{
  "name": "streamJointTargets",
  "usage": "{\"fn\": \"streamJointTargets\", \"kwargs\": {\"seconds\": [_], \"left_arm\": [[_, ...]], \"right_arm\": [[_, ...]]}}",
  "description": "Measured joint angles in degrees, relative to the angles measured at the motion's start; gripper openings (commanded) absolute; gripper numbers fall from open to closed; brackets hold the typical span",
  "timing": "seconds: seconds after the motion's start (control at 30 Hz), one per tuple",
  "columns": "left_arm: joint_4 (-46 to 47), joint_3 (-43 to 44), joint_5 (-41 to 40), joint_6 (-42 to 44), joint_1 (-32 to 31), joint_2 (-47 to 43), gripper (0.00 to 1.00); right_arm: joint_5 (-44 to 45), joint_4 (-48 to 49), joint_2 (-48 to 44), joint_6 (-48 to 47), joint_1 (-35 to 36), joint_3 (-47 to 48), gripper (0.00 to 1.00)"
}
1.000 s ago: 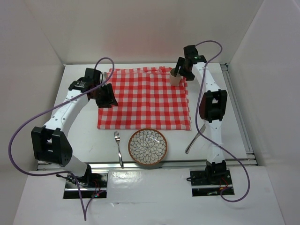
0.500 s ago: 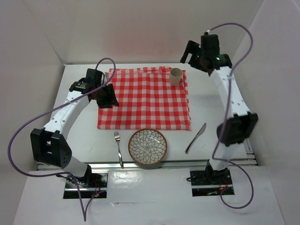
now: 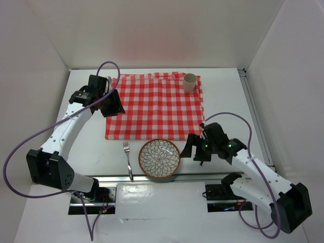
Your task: Set the dinner table for one person
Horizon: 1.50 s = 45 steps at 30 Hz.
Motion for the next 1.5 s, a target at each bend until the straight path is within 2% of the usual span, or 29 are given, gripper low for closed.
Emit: {"fn": "streamJointTargets", "kwargs": {"seconds": [0.1, 0.2, 0.47, 0.93, 0.97, 1.0, 1.1, 1.13, 1.3, 1.5], "left_arm": [[-0.17, -0.35, -0.11, -0.13, 0.00, -0.07, 0.56], [-0.39, -0.66, -0.11, -0.15, 0.00, -0.09, 0.56], [-0.83, -0.70, -0.15, -0.17, 0.00, -0.48, 0.56], [-0.83, -0.79, -0.13, -0.13, 0.00, -0.42, 0.56], [-0.81, -0.79, -0.13, -0.13, 0.00, -0.37, 0.56], [-0.81, -0.79, -0.13, -0.09, 0.00, -0.33, 0.56], [-0.79, -0.79, -0.13, -0.04, 0.00, -0.28, 0.56], [-0.79, -0.79, -0.13, -0.04, 0.00, -0.28, 0.56], [-0.81, -0.79, -0.11, -0.02, 0.00, -0.26, 0.56], [-1.25, 0.22, -0.11, -0.02, 0.00, -0.20, 0.56]], "right_arm": [[-1.92, 1.25, -5.86, 5.14, 3.28, -6.27, 0.94], [-2.89, 7.15, -6.64, 8.37, 4.59, -9.55, 0.94], [-3.08, 19.21, 5.55, 11.10, 6.84, -12.22, 0.83], [-3.48, 32.41, 17.68, 11.30, 7.78, -12.48, 0.39], [-3.52, 32.92, 17.90, 11.26, 7.82, -12.48, 0.36], [-3.45, 33.07, 18.03, 11.10, 7.82, -12.52, 0.26], [-2.84, 32.72, 18.25, 11.02, 7.82, -12.59, 0.10], [-2.49, 32.26, 18.14, 10.99, 7.89, -12.44, 0.00], [0.15, 22.45, 15.17, 8.87, 8.04, -7.39, 0.00], [4.07, 6.14, 12.55, 3.48, 7.23, 5.81, 0.00]]}}
